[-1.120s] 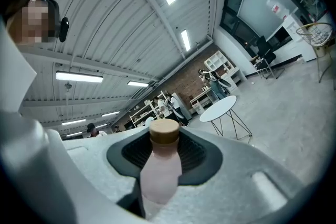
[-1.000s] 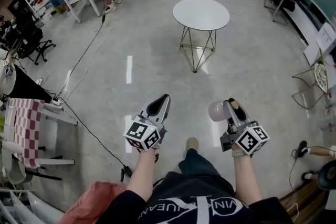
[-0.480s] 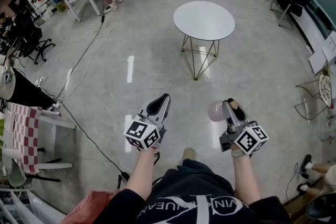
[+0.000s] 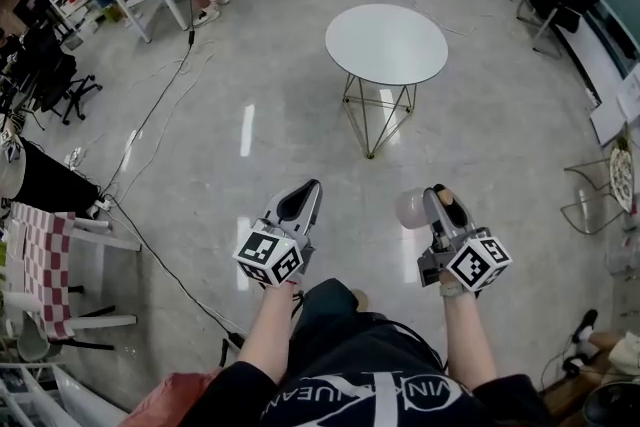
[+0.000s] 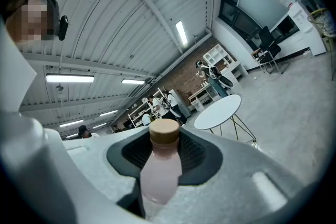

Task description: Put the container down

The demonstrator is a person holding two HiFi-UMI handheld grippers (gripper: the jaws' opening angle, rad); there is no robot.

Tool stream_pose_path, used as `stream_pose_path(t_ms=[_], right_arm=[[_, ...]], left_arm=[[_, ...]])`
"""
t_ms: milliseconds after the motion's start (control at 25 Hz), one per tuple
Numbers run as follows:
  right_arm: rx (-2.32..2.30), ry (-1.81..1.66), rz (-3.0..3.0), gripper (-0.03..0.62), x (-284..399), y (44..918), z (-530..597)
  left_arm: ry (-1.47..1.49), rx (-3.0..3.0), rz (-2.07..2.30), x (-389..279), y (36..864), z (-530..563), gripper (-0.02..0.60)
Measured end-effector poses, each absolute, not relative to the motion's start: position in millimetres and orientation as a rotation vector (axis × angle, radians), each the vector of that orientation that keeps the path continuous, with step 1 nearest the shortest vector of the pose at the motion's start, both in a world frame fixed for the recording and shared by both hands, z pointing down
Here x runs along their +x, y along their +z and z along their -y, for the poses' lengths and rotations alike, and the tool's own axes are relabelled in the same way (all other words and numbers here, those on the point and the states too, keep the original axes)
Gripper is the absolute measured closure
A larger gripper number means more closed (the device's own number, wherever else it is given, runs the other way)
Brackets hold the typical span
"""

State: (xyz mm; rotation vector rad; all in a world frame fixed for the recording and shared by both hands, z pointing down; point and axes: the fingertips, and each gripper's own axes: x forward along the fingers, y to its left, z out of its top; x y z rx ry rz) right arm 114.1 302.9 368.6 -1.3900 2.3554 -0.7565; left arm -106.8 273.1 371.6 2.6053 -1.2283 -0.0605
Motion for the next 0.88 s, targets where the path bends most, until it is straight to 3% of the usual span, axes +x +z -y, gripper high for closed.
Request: stream_pose_path(t_ms=[880], right_arm=[[-1.457,-0.805,-2.309,0.461,135,384,-181]], left_arm=[[-0.049,2.576,1.161,-82,396,-139,0.566]])
